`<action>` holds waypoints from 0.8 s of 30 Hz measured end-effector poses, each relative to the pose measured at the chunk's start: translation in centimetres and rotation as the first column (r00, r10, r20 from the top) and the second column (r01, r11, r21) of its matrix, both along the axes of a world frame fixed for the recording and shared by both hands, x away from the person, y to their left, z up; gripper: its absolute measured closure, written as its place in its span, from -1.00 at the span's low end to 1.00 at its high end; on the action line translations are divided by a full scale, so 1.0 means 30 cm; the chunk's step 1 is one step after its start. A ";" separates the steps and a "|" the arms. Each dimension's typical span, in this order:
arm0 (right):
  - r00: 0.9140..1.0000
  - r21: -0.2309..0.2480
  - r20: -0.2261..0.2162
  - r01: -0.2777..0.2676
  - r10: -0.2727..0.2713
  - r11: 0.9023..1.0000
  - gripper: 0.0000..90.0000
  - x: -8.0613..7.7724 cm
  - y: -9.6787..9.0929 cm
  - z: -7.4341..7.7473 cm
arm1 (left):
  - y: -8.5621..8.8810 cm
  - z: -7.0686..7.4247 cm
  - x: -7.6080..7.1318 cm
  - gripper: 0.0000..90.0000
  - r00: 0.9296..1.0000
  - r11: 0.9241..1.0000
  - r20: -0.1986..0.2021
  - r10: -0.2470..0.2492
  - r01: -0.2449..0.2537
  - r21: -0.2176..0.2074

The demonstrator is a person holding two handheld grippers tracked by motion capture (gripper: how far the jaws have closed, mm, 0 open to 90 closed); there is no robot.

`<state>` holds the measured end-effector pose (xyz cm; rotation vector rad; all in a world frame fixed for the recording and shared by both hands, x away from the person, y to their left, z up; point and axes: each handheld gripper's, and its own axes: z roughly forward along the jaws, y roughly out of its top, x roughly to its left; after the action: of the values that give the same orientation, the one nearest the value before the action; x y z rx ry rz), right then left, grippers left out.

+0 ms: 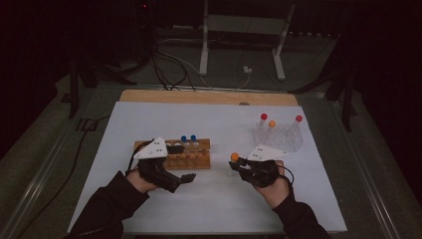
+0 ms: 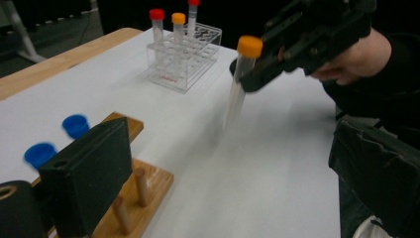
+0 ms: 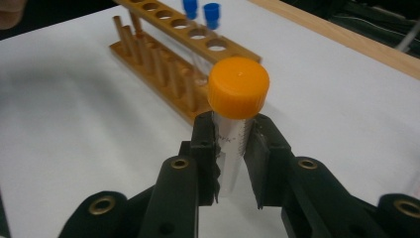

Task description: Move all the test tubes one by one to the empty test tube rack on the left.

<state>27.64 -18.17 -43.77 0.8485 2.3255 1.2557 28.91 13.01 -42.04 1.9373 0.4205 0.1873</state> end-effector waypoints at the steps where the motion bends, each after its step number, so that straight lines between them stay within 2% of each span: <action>1: 1.000 0.001 0.000 -0.005 0.005 1.000 0.65 -0.002 0.004 -0.001 | -0.009 0.004 0.004 -0.91 1.000 1.000 -0.002 -0.002 0.002 0.000; 12: 0.998 0.003 -0.010 -0.055 0.055 0.998 0.65 -0.033 0.044 -0.009 | -0.106 0.024 0.026 -0.83 0.999 0.999 0.011 -0.036 0.036 0.006; 18: 0.997 -0.003 -0.010 -0.077 0.077 0.997 0.65 -0.042 0.062 -0.014 | -0.169 0.025 0.031 -0.61 0.998 0.998 0.023 -0.065 0.065 0.013; 24: 0.996 -0.003 -0.008 -0.087 0.087 0.996 0.65 -0.046 0.071 -0.013 | -0.221 0.017 0.030 -0.18 0.995 0.996 0.042 -0.093 0.092 0.024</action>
<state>26.26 -16.03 -44.16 0.7600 2.3937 1.2847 29.80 6.39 -41.53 1.9656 0.3006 0.1742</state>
